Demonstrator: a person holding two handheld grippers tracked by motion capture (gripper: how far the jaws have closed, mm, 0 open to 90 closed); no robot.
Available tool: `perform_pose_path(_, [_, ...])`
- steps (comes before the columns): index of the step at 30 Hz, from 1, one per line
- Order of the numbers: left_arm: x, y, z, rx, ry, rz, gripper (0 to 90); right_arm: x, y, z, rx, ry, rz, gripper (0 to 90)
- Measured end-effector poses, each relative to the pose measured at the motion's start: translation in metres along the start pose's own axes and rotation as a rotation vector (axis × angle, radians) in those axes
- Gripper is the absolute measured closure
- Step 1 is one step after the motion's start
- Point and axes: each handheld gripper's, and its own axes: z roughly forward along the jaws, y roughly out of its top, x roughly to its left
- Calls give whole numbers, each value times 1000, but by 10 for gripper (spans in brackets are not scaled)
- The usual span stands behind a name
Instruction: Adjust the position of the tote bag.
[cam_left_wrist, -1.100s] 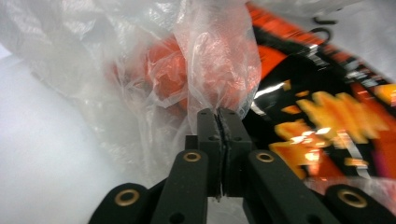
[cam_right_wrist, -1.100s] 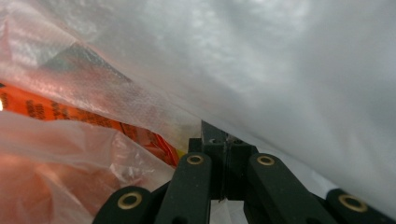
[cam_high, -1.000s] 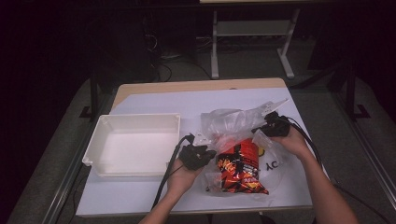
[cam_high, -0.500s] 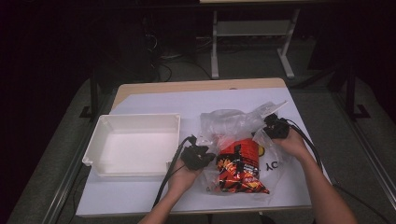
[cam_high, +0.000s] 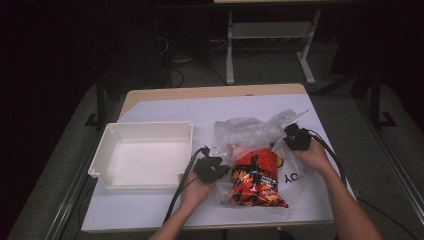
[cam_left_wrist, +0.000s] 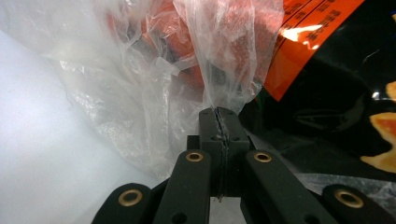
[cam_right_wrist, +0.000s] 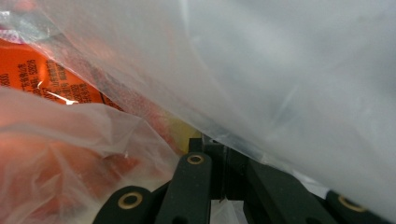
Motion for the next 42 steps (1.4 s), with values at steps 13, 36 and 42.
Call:
perform_pose_path(13, [0,0,-7,-4,0,13,869,4,0,-4,0,-10,-5,839])
perform_pose_path(36, [-3,13,-41,-98,-31,22,714,20,9,-42,-129,-21,-53,660])
perform_pose_path(42, [-6,14,-48,-107,-38,44,710,25,8,-53,-163,2,-67,653])
